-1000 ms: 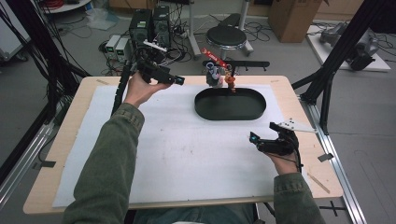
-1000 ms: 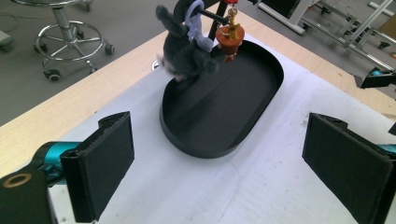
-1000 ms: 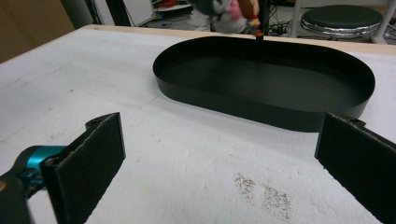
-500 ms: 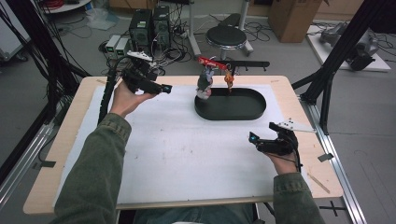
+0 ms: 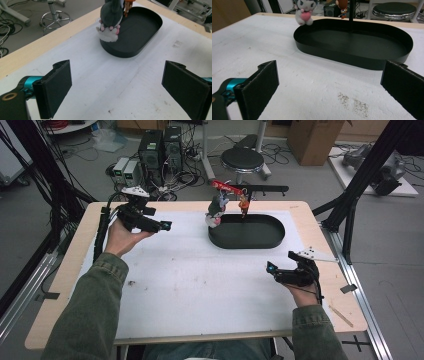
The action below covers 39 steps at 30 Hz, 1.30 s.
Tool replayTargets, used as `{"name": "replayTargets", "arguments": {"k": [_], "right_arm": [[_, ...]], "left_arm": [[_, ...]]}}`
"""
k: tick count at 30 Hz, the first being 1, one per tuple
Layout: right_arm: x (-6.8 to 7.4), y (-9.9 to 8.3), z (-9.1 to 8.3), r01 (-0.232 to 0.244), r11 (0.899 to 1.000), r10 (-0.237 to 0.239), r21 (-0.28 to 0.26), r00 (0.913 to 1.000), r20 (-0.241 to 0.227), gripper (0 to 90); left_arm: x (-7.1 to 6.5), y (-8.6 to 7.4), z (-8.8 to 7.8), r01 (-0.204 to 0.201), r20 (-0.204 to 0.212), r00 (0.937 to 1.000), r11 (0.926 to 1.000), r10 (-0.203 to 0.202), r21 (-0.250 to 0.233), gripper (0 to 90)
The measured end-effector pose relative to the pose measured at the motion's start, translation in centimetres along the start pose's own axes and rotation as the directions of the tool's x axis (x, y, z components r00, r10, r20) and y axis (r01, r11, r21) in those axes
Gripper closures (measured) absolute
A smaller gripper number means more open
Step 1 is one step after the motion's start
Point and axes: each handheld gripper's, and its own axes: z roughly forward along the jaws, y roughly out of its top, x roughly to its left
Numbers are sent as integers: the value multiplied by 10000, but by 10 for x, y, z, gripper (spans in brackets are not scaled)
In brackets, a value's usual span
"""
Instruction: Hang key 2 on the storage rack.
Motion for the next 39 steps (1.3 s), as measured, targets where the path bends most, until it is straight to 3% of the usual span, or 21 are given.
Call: {"name": "replayTargets", "arguments": {"k": [9, 17, 26, 32, 39], "right_arm": [[0, 0, -1, -58, 10000, 58, -12, 10000, 1, 8], [-1, -1, 0, -71, 10000, 71, -3, 10000, -5, 8], [0, -2, 0, -74, 10000, 74, -10, 10000, 25, 8], [0, -3, 1, -58, 9999, 58, 97, 10000, 38, 8], [1, -3, 2, -69, 9999, 69, 93, 10000, 45, 8]], "left_arm": [[-7, -27, -12, -356, -337, 9988, 9990, 347, -259, 106], [-8, -57, -19, -369, -700, 9970, 9978, 330, -550, 107], [-7, -89, -32, 22, -1160, 9932, 9957, -130, -929, 125], [-8, -108, -47, 84, -1522, 9881, 9954, -229, -952, 134], [-4, -128, -57, 473, -1835, 9807, 9926, -675, -1122, 131]]}}
